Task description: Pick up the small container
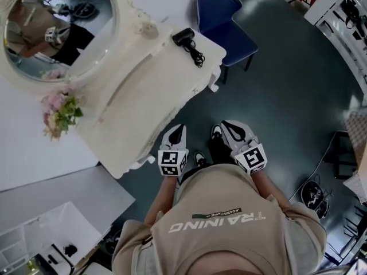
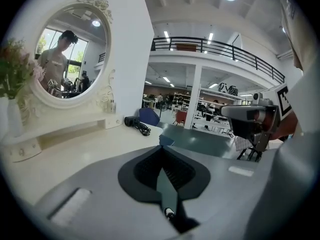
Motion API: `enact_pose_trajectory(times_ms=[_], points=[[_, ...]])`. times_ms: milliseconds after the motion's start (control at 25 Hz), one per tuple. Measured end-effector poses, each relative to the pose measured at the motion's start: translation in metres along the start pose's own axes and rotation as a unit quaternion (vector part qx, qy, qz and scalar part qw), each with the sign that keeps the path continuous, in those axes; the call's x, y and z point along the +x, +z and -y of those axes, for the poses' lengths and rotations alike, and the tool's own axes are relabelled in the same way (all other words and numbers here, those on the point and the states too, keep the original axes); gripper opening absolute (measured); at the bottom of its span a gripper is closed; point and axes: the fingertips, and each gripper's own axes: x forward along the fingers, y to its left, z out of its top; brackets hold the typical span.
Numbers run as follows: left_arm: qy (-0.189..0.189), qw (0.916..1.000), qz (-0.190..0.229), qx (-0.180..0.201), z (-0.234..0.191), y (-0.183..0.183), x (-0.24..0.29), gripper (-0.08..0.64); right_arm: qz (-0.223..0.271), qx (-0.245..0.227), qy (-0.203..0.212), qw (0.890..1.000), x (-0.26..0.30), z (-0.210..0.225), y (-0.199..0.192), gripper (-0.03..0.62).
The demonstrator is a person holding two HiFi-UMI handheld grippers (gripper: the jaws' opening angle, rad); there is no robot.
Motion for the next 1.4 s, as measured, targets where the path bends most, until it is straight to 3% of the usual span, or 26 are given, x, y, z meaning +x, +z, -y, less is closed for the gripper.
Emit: enact_pose_trajectory(times_ms=[400, 560, 800, 1040, 1400], points=[[0.042, 0.9988, 0.005, 0.024, -0.04, 0.066, 0.068, 0.015, 0.042, 0.014, 0.041, 0.998, 0.077, 0.081, 0.026, 0.003], [0.047, 0.9986, 0.021, 0.014, -0.047, 0.092, 0.096, 0.015, 0.036, 0.041, 0.055, 0.997, 0.098, 0.116, 0.024, 0.003], [0.064, 0.9966, 0.048, -0.018, -0.052, 0.109, 0.123, 0.015, 0.018, 0.023, 0.082, 0.996, 0.122, 0.154, 0.016, 0.003], [0.103, 0.9933, 0.048, -0.022, -0.069, 0.113, 0.116, 0.015, 0.004, 0.025, 0.11, 0.994, 0.143, 0.164, 0.015, 0.003], [0.108, 0.9899, 0.059, -0.07, -0.11, 0.118, 0.129, 0.015, -0.03, 0.017, 0.132, 0.991, 0.184, 0.15, 0.009, 0.003]])
